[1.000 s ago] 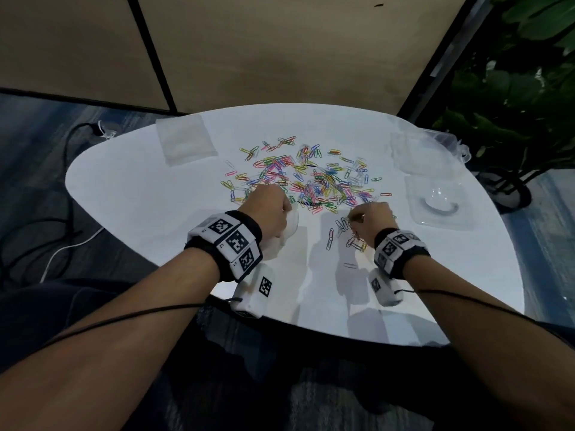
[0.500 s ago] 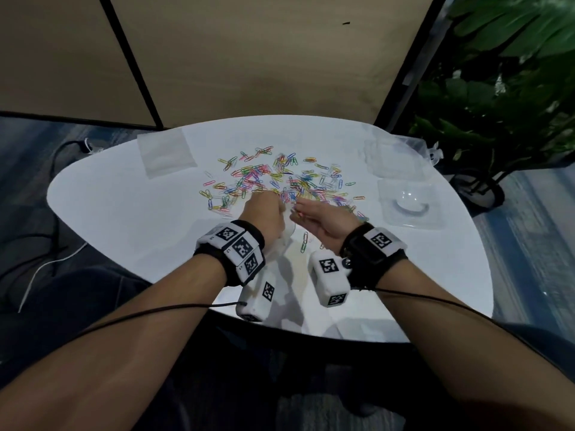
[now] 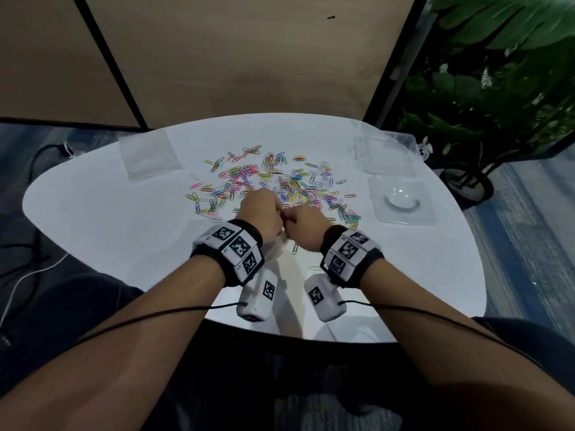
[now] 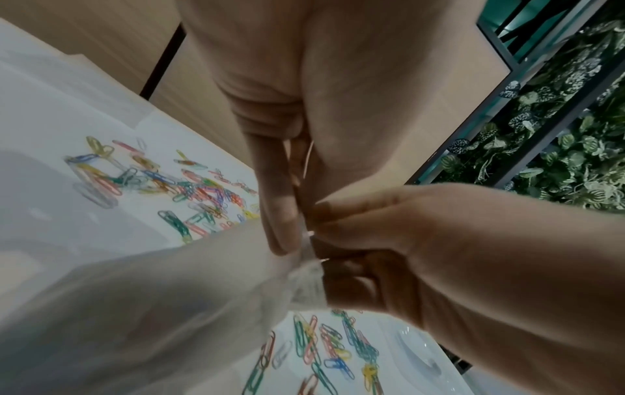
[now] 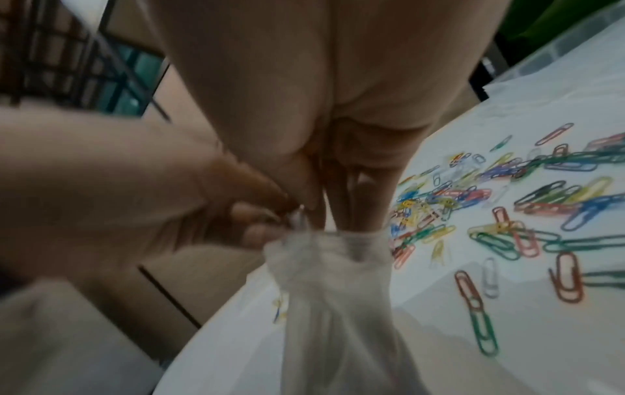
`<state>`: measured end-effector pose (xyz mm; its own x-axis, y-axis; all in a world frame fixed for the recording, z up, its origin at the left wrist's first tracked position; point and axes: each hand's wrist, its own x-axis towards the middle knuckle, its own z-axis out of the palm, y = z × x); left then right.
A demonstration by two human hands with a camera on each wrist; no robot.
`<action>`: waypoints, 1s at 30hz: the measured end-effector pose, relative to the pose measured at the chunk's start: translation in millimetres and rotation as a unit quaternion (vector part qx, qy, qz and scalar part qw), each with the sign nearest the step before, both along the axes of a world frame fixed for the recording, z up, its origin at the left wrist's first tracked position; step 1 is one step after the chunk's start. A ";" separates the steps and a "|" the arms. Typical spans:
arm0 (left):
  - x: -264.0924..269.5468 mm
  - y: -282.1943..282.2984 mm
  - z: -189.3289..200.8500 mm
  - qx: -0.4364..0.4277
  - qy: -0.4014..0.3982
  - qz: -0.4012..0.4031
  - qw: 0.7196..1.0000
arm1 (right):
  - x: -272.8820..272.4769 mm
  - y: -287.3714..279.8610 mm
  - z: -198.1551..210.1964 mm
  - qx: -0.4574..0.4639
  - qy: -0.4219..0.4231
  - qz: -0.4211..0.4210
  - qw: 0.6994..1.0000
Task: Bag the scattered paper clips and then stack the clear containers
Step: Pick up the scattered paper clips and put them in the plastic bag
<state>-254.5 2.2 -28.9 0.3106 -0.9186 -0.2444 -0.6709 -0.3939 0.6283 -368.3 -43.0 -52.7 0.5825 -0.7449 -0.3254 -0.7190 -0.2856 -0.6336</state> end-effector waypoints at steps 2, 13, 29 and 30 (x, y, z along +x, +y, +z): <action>7.5 0.6 2.6 -0.007 0.008 0.010 1.000 | -7.0 -8.3 6.5 0.070 -0.116 -0.050 0.990; 49.6 20.4 14.7 -0.004 0.010 0.013 1.000 | -121.6 -53.3 -57.5 -0.082 0.208 -0.099 0.970; 57.4 36.5 10.5 0.004 0.025 -0.013 1.000 | -27.1 -45.0 -71.0 -0.196 0.253 -0.034 0.947; 57.4 36.6 10.8 0.004 0.024 -0.014 1.000 | -27.1 -48.7 -69.8 -0.188 0.258 -0.042 0.947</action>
<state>-197.2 38.8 -18.1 0.2734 -0.9243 -0.2664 -0.6510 -0.3817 0.6561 -395.4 -91.7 -122.5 0.3515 -0.9016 -0.2522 -0.9355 -0.3487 -0.0572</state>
